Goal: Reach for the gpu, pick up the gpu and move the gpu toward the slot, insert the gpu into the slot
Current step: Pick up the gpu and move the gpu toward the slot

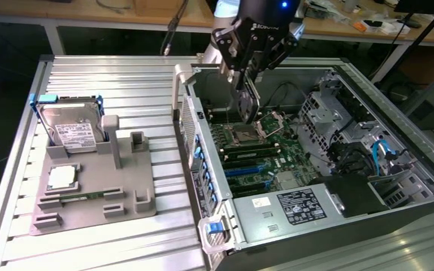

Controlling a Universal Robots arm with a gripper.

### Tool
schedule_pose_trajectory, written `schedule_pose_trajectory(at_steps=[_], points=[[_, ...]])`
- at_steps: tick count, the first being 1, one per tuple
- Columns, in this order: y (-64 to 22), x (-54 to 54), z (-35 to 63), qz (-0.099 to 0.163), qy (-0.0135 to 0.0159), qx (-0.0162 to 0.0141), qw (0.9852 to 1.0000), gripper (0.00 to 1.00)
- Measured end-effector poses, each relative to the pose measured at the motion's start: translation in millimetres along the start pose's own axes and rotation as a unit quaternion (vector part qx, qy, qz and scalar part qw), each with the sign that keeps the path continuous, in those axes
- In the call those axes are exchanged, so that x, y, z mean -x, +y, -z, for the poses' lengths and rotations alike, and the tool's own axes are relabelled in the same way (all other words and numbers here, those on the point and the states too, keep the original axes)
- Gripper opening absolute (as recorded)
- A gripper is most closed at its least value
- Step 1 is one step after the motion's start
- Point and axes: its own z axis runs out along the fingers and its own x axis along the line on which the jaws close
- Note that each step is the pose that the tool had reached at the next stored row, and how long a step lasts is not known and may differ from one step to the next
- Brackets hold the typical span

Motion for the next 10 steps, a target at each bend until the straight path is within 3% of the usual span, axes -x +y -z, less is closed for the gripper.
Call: schedule_pose_trajectory(at_steps=[10], points=[[-0.1, 27.5, -13.0, 0.0, 0.0, 0.0, 1.0, 0.27]])
